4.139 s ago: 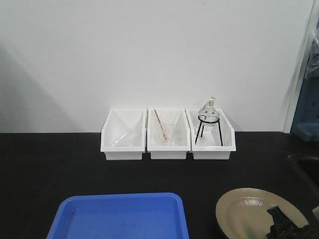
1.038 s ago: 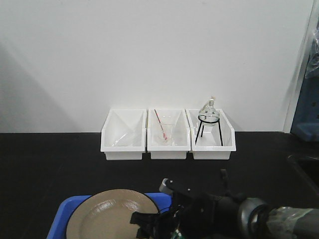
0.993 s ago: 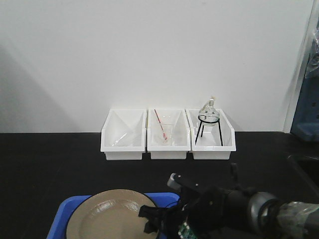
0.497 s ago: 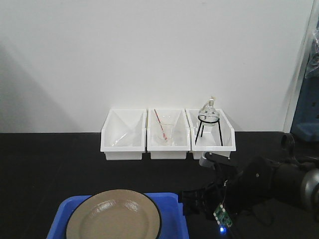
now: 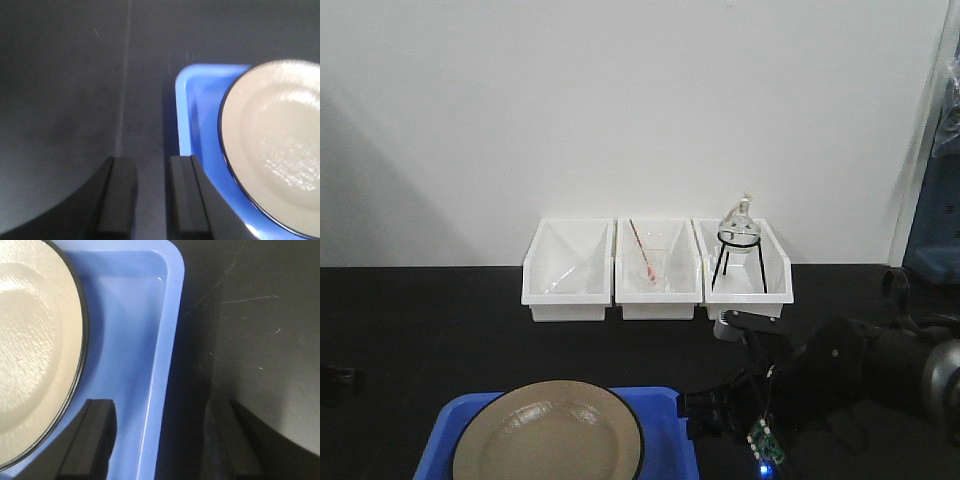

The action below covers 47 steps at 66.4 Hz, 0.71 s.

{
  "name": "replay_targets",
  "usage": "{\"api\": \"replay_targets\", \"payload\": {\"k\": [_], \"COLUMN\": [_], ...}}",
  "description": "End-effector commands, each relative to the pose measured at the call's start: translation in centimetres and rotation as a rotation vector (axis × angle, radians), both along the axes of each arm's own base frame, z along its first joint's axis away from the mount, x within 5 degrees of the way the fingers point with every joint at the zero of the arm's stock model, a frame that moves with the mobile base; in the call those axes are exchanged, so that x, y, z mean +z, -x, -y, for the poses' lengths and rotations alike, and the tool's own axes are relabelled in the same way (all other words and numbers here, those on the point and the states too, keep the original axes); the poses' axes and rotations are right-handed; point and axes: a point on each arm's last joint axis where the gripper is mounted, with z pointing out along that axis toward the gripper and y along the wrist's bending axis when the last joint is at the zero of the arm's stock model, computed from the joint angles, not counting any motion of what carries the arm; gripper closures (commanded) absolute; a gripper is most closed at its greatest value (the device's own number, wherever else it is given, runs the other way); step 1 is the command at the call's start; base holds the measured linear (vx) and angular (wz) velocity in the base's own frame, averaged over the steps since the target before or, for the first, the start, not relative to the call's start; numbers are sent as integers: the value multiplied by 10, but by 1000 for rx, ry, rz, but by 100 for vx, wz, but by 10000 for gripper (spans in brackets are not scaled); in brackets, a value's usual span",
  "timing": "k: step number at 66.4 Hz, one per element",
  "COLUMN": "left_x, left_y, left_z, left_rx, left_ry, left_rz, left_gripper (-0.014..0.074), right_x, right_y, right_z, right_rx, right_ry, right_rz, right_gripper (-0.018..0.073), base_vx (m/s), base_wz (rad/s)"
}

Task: Place disk in tray to left cabinet
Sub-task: 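Release the plate and move both grippers to the tray's short edges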

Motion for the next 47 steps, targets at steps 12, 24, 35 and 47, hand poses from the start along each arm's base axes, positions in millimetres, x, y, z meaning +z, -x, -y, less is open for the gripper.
{"api": "replay_targets", "payload": {"k": [12,24,35,47], "left_x": [-28,-62,-87,-100], "left_y": [-78,-106,-114,-119], "left_z": [14,19,23,22], "left_rx": [-101,-121,-155,-150], "left_ry": [112,179,210,205], "left_rz": [-157,-250,-300,-316], "left_gripper": [275,207,146,146], "right_x": [32,31,31,22], "right_y": [-3,-2,-2,-3], "right_z": [2,2,2,0], "right_rx": [-13,-7,-2,9], "right_ry": [-30,-28,-25,-20], "right_rz": [125,112,112,61], "right_gripper": [100,100,100,100], "base_vx": [0,0,0,0], "base_wz": [0,0,0,0]}}
